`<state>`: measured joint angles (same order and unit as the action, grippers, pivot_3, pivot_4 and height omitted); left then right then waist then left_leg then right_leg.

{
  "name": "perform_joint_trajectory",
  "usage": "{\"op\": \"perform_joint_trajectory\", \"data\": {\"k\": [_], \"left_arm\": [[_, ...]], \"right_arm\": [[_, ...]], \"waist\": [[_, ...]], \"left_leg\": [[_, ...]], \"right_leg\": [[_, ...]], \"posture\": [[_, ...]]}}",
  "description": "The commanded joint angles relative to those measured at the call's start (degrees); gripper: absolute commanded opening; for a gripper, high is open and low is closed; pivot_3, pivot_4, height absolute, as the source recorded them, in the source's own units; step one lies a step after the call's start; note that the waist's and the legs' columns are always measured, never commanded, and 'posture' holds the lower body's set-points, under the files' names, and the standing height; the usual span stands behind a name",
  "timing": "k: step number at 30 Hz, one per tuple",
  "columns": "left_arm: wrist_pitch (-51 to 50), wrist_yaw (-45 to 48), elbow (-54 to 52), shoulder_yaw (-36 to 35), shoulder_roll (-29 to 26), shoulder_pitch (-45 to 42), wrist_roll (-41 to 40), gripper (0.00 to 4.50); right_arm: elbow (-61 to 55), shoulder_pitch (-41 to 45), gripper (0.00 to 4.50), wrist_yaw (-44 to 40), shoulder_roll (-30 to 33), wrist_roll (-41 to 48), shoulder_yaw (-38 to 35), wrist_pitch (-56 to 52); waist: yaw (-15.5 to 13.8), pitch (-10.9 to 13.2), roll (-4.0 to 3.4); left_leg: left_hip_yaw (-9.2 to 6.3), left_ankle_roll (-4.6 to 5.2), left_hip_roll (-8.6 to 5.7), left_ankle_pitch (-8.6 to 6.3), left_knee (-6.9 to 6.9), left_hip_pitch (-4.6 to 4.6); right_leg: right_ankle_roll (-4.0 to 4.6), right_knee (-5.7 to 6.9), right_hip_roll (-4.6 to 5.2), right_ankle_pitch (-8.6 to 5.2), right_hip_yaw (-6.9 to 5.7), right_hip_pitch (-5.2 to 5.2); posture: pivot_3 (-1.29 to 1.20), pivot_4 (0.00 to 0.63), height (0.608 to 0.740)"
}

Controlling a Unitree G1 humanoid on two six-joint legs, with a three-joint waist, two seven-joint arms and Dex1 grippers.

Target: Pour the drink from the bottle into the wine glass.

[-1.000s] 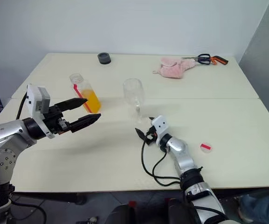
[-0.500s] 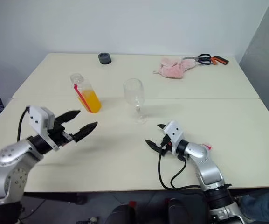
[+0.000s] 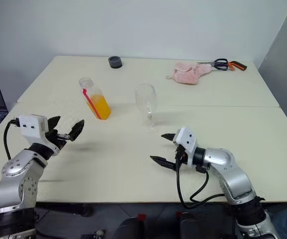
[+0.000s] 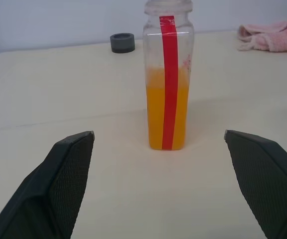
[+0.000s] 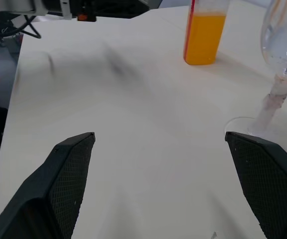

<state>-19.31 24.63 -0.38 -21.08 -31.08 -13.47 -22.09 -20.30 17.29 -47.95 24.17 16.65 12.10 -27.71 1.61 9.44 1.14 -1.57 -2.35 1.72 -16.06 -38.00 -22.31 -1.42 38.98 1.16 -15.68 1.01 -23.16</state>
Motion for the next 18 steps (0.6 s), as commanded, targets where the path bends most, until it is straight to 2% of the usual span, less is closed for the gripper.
{"op": "perform_joint_trajectory", "data": {"k": [1,8,18], "left_arm": [[0.9,1.5,4.0,1.1,-1.1,-4.7,0.5,4.50],[3.7,6.0,16.2,4.6,-2.9,-13.7,3.4,4.50],[9.6,11.7,32.7,7.8,-2.8,-26.0,6.5,4.50]], "right_arm": [[-2.7,1.4,4.47,0.0,0.3,1.3,0.3,-0.9],[-3.4,2.9,4.47,2.7,0.0,0.8,0.3,-3.1],[-4.5,3.8,4.47,5.4,-0.6,1.7,-0.5,-5.7]], "waist": [[0.0,0.0,0.00],[0.0,0.0,0.00],[0.0,0.0,0.01]], "left_leg": [[-0.01,0.00,-0.01,0.00,-0.02,-0.03],[0.04,0.00,-0.02,0.00,-0.04,-0.07],[0.03,0.00,-0.05,0.00,-0.08,-0.16]], "right_leg": [[0.00,0.00,0.00,0.00,-0.03,-0.01],[0.00,0.00,-0.01,0.00,-0.03,-0.03],[0.00,-0.02,-0.01,0.00,-0.07,-0.06]], "posture": [[0.00,0.150,0.740],[0.00,0.150,0.740],[0.00,0.150,0.740]]}}
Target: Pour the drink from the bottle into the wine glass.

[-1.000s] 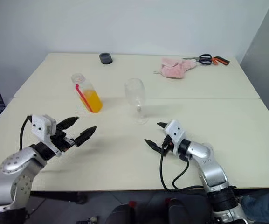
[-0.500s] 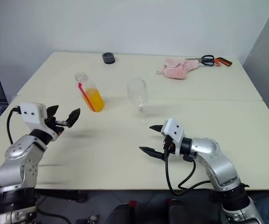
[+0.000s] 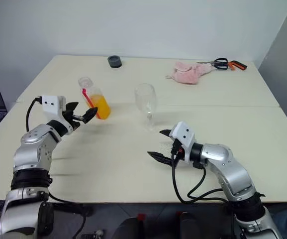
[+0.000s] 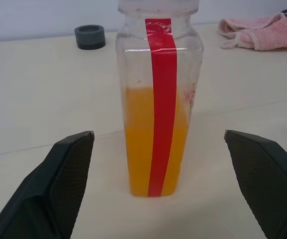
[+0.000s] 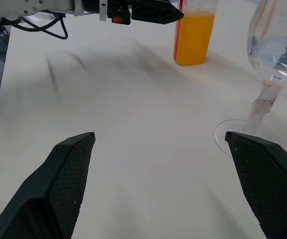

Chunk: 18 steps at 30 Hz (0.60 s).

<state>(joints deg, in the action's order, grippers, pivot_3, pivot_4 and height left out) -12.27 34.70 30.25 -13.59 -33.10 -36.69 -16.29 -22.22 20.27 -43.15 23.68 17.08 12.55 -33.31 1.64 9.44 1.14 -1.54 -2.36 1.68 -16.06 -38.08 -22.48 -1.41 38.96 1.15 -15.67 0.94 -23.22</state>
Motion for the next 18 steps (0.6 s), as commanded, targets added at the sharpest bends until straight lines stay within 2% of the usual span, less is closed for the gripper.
{"op": "perform_joint_trajectory", "data": {"k": [1,12,15,18], "left_arm": [[3.1,1.9,3.3,0.4,-0.7,-3.7,0.8,4.50],[9.9,2.9,20.2,1.2,-0.4,-14.7,4.0,4.50],[11.5,3.1,23.9,1.3,-0.2,-16.7,4.5,3.92],[12.4,3.3,26.2,0.9,-0.2,-17.8,4.4,3.01]], "right_arm": [[-2.7,0.8,4.47,0.7,-0.1,1.3,-1.0,-0.2],[-3.1,0.7,4.47,2.0,-0.7,1.5,-0.9,-0.4],[-3.2,0.5,4.50,2.1,-0.7,1.6,-0.7,-0.3],[-3.2,0.5,4.50,2.3,-0.7,1.7,-0.6,-0.1]], "waist": [[0.0,0.0,0.00],[0.0,0.0,0.01],[0.0,0.0,0.01],[0.0,0.0,0.01]], "left_leg": [[0.00,0.00,0.00,0.00,0.00,0.00],[-0.01,0.00,0.00,0.00,-0.01,-0.07],[0.00,0.00,-0.01,0.00,-0.02,-0.08],[-0.01,0.00,0.00,0.00,-0.02,-0.08]], "right_leg": [[0.00,0.00,0.00,0.00,0.00,0.00],[0.00,-0.01,-0.01,0.00,-0.04,-0.04],[0.00,-0.01,0.00,0.00,-0.04,-0.04],[0.00,-0.01,0.00,0.00,-0.04,-0.05]], "posture": [[0.00,0.150,0.740],[0.00,0.150,0.740],[0.00,0.150,0.740],[0.00,0.150,0.740]]}}
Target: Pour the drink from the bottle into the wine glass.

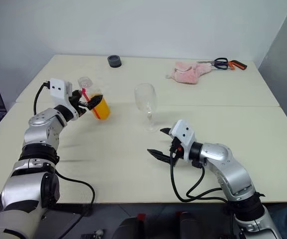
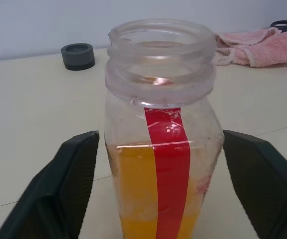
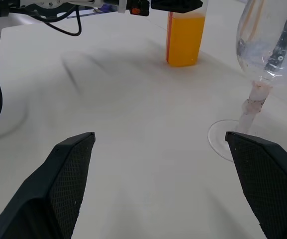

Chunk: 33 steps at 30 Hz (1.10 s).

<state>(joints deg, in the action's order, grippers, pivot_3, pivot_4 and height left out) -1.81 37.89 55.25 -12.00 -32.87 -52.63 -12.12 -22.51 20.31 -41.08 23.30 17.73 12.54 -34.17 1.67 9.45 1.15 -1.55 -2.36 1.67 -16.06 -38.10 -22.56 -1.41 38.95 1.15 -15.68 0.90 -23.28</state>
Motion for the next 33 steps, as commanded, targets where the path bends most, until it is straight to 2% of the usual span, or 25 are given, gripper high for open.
{"op": "perform_joint_trajectory", "data": {"k": [1,3,5,10,19,22,33], "left_arm": [[2.1,0.1,1.7,-0.9,-0.4,-2.1,0.0,2.65],[2.5,0.0,2.6,-1.1,-0.4,-2.4,-0.2,2.04],[2.6,-0.3,3.1,-1.6,-0.4,-2.6,-0.5,1.66],[3.7,0.4,0.1,-1.2,0.0,-1.8,-0.1,1.63],[8.1,-1.8,-19.3,8.7,0.8,1.3,9.9,1.63],[7.1,-1.1,-23.2,10.9,1.7,1.1,11.0,1.63],[9.8,-1.8,-24.2,16.6,4.9,-4.5,15.6,1.63]], "right_arm": [[-2.9,0.4,4.50,0.3,-0.3,1.1,-0.6,0.8],[-3.0,0.2,4.50,0.4,-0.3,1.2,-0.6,0.9],[-3.1,0.1,4.50,0.5,-0.3,1.3,-0.6,1.0],[-3.9,-0.2,4.50,0.6,-0.3,1.3,-1.1,2.5],[-10.2,-1.6,4.50,0.8,1.8,7.0,-8.7,1.9],[-9.9,-0.1,4.50,3.7,1.5,7.1,-10.6,1.1],[-8.6,4.4,4.50,11.1,-1.1,6.4,-8.9,-4.3]], "waist": [[0.0,0.0,0.00],[0.0,0.0,0.00],[0.0,0.0,0.00],[0.0,0.0,0.00],[-0.2,0.0,0.03],[-0.1,0.0,0.03],[0.0,0.0,0.03]], "left_leg": [[0.00,0.00,0.00,0.00,0.00,0.00],[-0.01,0.00,0.00,0.00,0.00,0.00],[0.00,0.00,0.00,0.00,0.00,-0.01],[-0.01,0.00,0.00,0.00,0.00,-0.02],[-0.07,-0.02,-0.01,0.01,-0.07,-0.20],[-0.04,-0.01,-0.01,0.01,-0.06,-0.16],[-0.01,0.00,0.00,0.01,-0.06,-0.20]], "right_leg": [[0.00,0.00,0.00,0.00,0.00,0.00],[0.00,0.00,0.00,0.00,0.00,-0.01],[0.00,0.00,0.00,0.00,-0.01,-0.01],[0.00,0.01,0.00,0.00,-0.01,-0.01],[0.00,-0.02,0.03,0.00,-0.04,-0.07],[0.00,-0.01,0.02,0.00,-0.01,-0.07],[0.00,0.00,-0.01,0.00,0.02,-0.12]], "posture": [[0.00,0.150,0.740],[0.00,0.150,0.740],[0.00,0.150,0.740],[0.00,0.150,0.740],[0.00,0.150,0.740],[0.00,0.150,0.740],[0.00,0.150,0.740]]}}
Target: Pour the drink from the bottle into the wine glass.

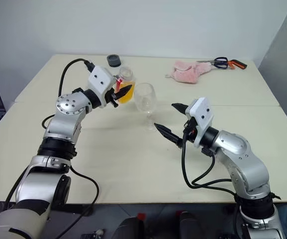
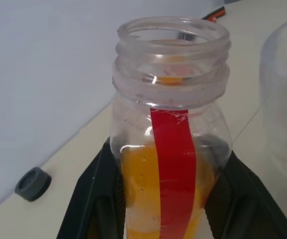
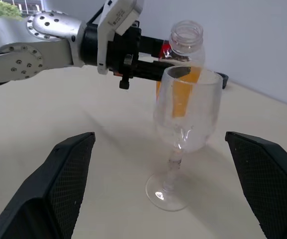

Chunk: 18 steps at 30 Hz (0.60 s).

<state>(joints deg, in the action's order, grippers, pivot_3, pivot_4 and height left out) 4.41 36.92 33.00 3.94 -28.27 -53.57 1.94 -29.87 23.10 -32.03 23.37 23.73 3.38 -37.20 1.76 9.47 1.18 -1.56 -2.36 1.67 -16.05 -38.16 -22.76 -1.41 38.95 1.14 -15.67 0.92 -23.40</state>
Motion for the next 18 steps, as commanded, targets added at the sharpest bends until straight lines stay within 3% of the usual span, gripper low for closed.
{"op": "perform_joint_trajectory", "data": {"k": [1,18], "left_arm": [[4.6,-1.0,-1.6,1.2,0.4,-4.1,2.2,1.63],[22.5,-7.5,6.6,5.8,-3.4,-8.9,14.7,1.63]], "right_arm": [[-1.4,1.7,4.50,2.5,-1.5,0.4,0.6,-1.6],[0.4,6.7,4.50,8.8,-5.2,-1.0,2.0,-5.5]], "waist": [[-0.1,0.0,0.00],[-0.1,0.0,0.00]], "left_leg": [[0.00,0.00,-0.01,0.00,0.00,-0.01],[0.03,0.00,-0.01,0.00,0.01,-0.09]], "right_leg": [[0.00,0.00,0.00,0.00,0.00,-0.01],[0.00,0.01,0.01,0.00,0.00,-0.12]], "posture": [[0.00,0.150,0.740],[0.00,0.150,0.740]]}}
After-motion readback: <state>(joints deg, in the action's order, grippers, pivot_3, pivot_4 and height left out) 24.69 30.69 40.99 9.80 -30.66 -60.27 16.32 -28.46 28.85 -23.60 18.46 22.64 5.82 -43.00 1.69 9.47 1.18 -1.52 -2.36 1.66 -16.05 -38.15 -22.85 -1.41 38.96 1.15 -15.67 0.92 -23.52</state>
